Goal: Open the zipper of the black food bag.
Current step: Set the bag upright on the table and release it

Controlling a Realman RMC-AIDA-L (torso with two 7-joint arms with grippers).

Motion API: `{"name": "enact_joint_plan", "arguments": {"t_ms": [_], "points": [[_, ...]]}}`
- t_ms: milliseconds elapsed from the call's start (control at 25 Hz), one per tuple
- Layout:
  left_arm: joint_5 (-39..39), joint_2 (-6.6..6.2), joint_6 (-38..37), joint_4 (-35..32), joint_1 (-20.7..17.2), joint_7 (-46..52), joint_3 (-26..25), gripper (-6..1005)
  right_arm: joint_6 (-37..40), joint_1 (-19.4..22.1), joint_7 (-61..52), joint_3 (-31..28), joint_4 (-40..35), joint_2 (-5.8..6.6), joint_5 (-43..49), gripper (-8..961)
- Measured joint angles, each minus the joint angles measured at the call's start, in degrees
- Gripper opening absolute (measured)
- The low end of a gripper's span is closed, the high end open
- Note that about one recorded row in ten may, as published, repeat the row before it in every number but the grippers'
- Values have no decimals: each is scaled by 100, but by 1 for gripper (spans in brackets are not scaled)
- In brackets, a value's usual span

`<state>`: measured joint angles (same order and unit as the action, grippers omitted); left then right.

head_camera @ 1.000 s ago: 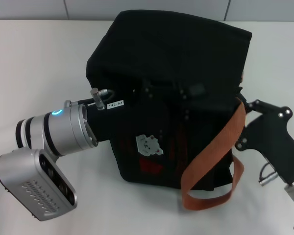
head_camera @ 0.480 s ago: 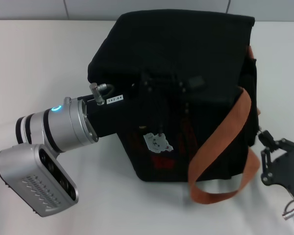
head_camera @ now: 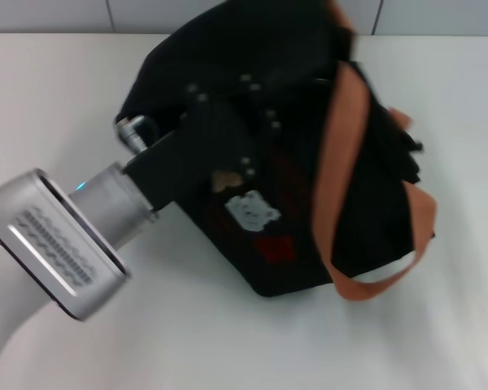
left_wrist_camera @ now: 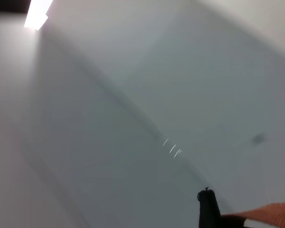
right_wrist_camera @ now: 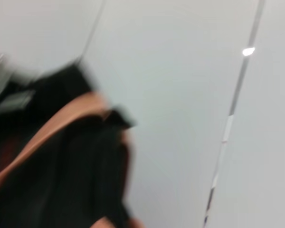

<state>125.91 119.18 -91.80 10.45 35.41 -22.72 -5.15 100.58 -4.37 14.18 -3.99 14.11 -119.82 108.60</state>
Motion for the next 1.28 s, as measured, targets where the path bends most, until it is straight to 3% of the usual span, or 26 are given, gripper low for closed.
{"name": "enact_joint_plan", "arguments": {"t_ms": [40,160,240,440,600,800,880,960,1000,1160,1280], "points": [[-2,-1,306,200,-317,637,-340,202,260,8,-601,-98,-107,18,0,134],[3,-2,380,250,-590,1207,-474,207,479,-18,-1245,-128,-309,27,0,198],[36,0,96,299,-986,1467,-479,210,712,-101,-2024,-113,-606,29,8,266],[35,0,-396,358,-1387,1769,-518,218,786,-264,-2398,39,-767,37,114,446],[54,-1,-428,323,-1423,2364,-497,225,906,-326,-2484,317,-794,46,172,624],[272,0,-388,317,-1333,2532,-284,233,1387,-448,-3182,997,-1348,55,228,730],[436,0,-340,372,-1296,2526,-268,236,1607,-673,-3849,1822,-1874,64,266,730],[494,0,-203,480,-1279,2547,-271,239,1621,-726,-3960,2007,-1962,65,287,731],[545,-1,-70,590,-1261,2522,-243,241,1606,-876,-4136,2404,-2089,65,365,731],[575,-11,-105,573,-1243,2545,-238,247,1476,-1097,-4339,2804,-2171,65,508,732],[585,-40,-212,509,-1237,2628,-225,306,1290,-1261,-4586,2961,-2226,64,626,732]]}}
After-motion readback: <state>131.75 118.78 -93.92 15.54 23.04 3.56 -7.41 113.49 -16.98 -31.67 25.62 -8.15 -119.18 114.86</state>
